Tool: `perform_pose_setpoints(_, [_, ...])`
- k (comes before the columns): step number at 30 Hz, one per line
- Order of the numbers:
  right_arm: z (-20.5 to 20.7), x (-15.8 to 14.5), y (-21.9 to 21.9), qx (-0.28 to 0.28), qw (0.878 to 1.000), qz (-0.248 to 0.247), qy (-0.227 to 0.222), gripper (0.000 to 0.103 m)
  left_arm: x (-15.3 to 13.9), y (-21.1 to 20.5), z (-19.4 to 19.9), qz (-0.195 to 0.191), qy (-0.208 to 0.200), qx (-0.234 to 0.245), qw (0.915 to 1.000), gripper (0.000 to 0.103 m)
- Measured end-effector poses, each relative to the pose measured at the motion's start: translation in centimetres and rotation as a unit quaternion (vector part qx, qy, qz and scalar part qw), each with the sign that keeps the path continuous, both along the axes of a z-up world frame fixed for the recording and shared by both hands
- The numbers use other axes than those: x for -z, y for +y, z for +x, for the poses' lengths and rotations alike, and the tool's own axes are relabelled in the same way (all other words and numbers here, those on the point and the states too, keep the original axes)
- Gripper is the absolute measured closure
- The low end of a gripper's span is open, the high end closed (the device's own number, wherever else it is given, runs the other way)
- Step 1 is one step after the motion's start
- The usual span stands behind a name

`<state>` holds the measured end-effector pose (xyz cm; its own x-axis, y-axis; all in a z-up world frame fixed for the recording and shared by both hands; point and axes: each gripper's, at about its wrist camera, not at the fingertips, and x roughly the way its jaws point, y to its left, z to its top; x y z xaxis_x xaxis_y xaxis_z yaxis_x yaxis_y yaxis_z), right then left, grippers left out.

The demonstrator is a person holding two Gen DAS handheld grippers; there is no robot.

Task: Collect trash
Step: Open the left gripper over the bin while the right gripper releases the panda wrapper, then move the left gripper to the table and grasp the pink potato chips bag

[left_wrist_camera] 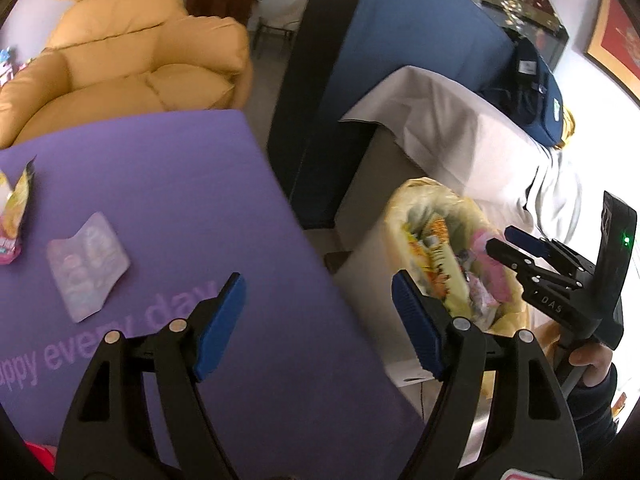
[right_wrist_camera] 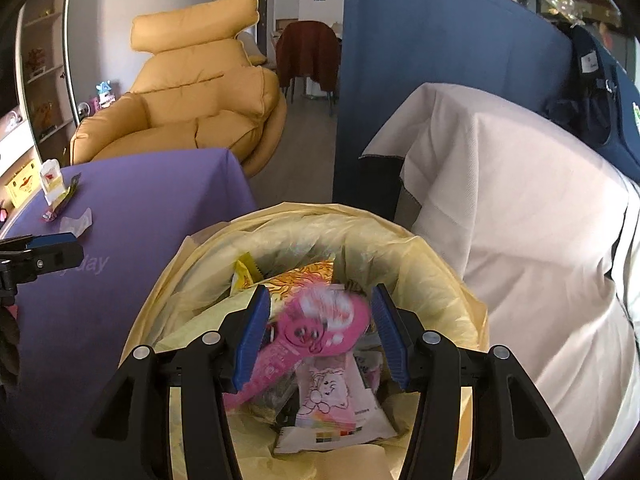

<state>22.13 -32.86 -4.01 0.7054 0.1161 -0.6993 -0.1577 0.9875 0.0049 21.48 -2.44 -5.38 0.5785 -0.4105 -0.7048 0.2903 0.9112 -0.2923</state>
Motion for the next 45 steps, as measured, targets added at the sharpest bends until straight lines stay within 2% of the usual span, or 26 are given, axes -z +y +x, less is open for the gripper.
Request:
perform_pose_setpoints(4, [0.0, 0.0, 0.2, -0.003, 1.0, 0.001, 0.002, 0.045, 0.6, 1.6, -0.1, -0.001, 0.007, -0.015, 0.9999, 0.031])
perform_pose_setpoints(14, [-1.4, -2.3, 1.7, -0.046, 0.998, 0.034, -0.019, 0.045, 0.4, 6.3, -0.6, -0.003, -0.001, -0.061, 0.9981, 0.031])
perform_pose_setpoints(19, [-0.8, -2.4, 4.2, -0.077, 0.995, 0.065, -0.001, 0.045, -1.2, 10.7, -0.9, -0.006, -0.023, -0.1, 0.9947, 0.031])
perform_pose_setpoints(24, [-0.7, -2.7, 7.9, -0.106, 0.992, 0.061, -0.01, 0.045, -3.1, 16.3, -0.5, -0.012, -0.034, -0.146, 0.9886, 0.031])
perform_pose_setpoints(27, [-0.6, -2.7, 10.4, -0.126, 0.99, 0.058, -0.014, 0.045, -3.7, 19.5, 0.3, -0.025, -0.035, -0.163, 0.9857, 0.022])
perform_pose_setpoints(28, [-0.4, -2.6, 11.4, -0.132, 0.989, 0.058, -0.012, 0.045, -3.8, 20.6, 0.8, -0.021, -0.035, -0.172, 0.9843, 0.022])
perform_pose_setpoints(30, [-0.2, -2.4, 12.6, -0.141, 0.988, 0.065, -0.006, 0.045, -3.3, 22.5, 2.1, -0.01, -0.024, -0.187, 0.982, 0.022])
perform_pose_setpoints(34, [0.1, -1.7, 15.5, -0.162, 0.984, 0.07, 0.007, 0.045, -0.5, 25.3, 4.8, 0.01, 0.024, -0.218, 0.9756, 0.022])
perform_pose_setpoints(39, [0.4, 0.0, 18.3, -0.183, 0.981, 0.048, 0.03, 0.045, 2.7, 26.3, 7.3, 0.017, 0.062, -0.228, 0.9716, 0.022])
perform_pose_setpoints(45, [0.1, 2.0, 19.9, -0.195, 0.979, 0.035, 0.054, 0.045, 3.6, 26.2, 9.1, 0.033, 0.067, -0.254, 0.9642, 0.038])
